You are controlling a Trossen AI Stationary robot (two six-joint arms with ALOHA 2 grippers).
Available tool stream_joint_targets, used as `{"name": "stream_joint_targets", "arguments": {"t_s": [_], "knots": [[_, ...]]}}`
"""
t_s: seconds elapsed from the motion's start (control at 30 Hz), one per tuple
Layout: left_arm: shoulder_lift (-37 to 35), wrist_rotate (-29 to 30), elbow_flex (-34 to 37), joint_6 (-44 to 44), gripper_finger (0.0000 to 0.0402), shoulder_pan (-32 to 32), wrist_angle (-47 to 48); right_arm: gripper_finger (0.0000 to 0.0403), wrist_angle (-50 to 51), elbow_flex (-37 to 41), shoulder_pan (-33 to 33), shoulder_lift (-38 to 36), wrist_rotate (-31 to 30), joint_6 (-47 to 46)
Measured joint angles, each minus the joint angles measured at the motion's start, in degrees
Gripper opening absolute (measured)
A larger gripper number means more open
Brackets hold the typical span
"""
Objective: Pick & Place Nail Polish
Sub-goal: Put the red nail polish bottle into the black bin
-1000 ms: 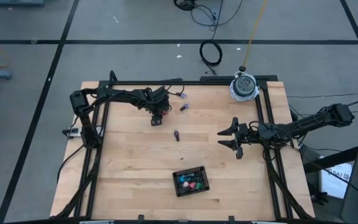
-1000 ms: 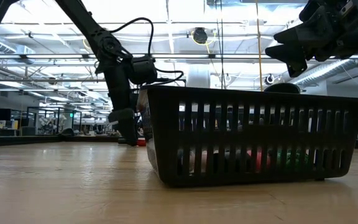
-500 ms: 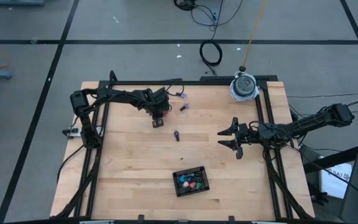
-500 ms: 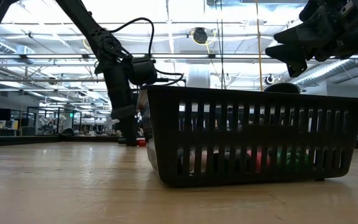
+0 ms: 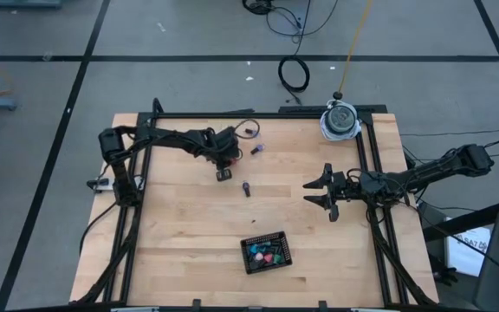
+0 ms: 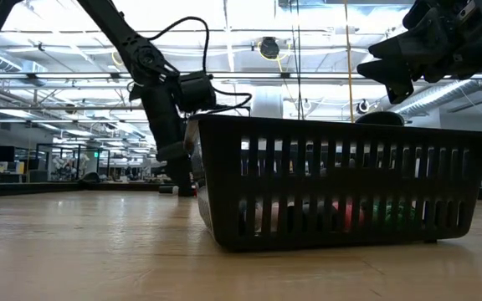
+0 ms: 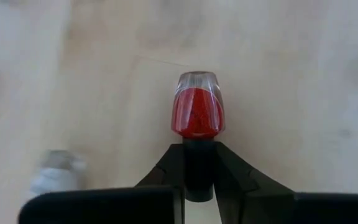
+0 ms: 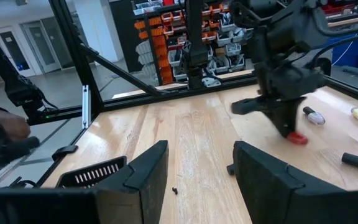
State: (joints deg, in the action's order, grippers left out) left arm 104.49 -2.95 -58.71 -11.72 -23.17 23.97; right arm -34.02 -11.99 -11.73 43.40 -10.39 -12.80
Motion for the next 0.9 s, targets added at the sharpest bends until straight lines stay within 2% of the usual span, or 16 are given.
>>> {"name": "stream_joint_targets", "arguments": {"t_s": [0.3,0.57,0.77,0.9], "knots": [[-12.6,-0.1,0.0,3.8,0.0036,9.4,-2.5,0.0169,0.0,0.0,0.0,0.0,0.0,0.0],[-23.1,0.0,0.8,6.0,0.0036,22.1,-14.0,0.0169,0.0,0.0,0.0,0.0,0.0,0.0],[-27.9,2.5,3.5,6.4,0.0036,32.9,-23.6,0.0169,-0.2,0.0,0.0,0.0,0.0,0.0],[-29.6,-1.0,4.9,10.4,0.0036,39.8,-30.0,0.0169,-0.1,0.0,0.0,0.0,0.0,0.0]]}}
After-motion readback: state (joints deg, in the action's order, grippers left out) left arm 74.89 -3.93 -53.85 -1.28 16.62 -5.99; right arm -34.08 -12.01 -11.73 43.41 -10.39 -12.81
